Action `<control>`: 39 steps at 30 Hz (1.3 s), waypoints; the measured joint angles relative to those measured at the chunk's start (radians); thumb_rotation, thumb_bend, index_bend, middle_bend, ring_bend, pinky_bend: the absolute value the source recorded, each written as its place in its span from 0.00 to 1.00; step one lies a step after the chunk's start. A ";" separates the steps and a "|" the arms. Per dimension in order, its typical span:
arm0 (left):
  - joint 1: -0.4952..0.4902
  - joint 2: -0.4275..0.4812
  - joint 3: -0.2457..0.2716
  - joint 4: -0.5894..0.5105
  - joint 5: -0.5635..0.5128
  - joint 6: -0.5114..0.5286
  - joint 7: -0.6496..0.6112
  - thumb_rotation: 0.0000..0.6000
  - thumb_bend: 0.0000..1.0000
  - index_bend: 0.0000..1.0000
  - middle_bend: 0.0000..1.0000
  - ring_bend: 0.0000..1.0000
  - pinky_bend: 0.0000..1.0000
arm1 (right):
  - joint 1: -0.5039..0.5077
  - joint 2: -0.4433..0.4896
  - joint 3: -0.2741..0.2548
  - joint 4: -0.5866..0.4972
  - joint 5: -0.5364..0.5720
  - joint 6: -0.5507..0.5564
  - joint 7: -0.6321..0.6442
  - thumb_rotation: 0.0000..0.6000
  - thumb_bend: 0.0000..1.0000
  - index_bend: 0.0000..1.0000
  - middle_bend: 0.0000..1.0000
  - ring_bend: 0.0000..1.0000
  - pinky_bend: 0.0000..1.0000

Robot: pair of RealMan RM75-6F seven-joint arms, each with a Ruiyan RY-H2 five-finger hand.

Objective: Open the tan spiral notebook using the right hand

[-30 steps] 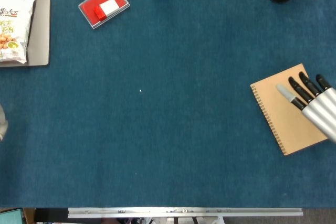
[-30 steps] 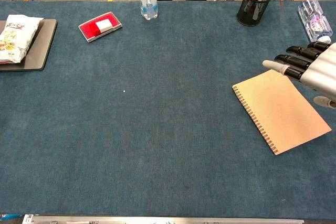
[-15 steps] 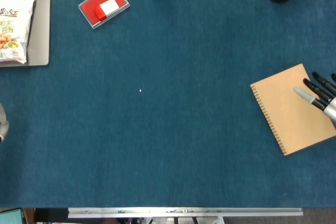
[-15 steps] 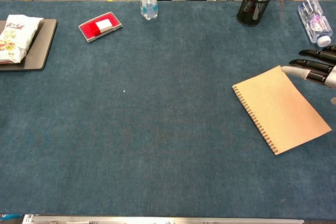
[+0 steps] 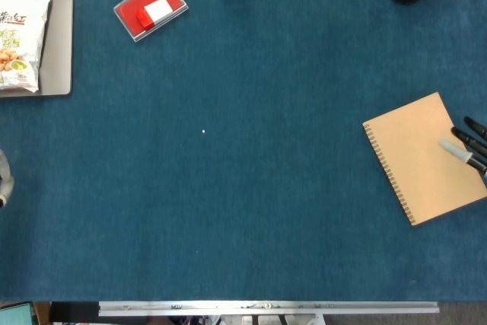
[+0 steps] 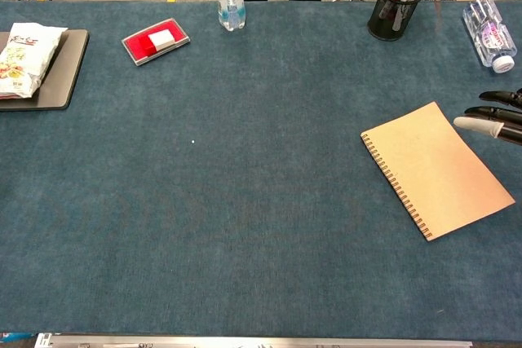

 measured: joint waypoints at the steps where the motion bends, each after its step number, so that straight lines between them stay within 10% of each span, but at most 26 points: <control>1: 0.000 -0.001 0.000 0.001 -0.001 -0.002 0.001 1.00 0.30 0.66 0.61 0.57 0.72 | -0.003 -0.004 -0.003 0.018 -0.003 0.012 0.013 1.00 0.00 0.07 0.16 0.10 0.29; 39: -0.003 -0.007 0.003 0.006 -0.007 -0.014 0.000 1.00 0.30 0.66 0.61 0.57 0.72 | -0.038 -0.282 -0.052 0.494 0.032 0.057 0.231 1.00 0.00 0.00 0.06 0.00 0.14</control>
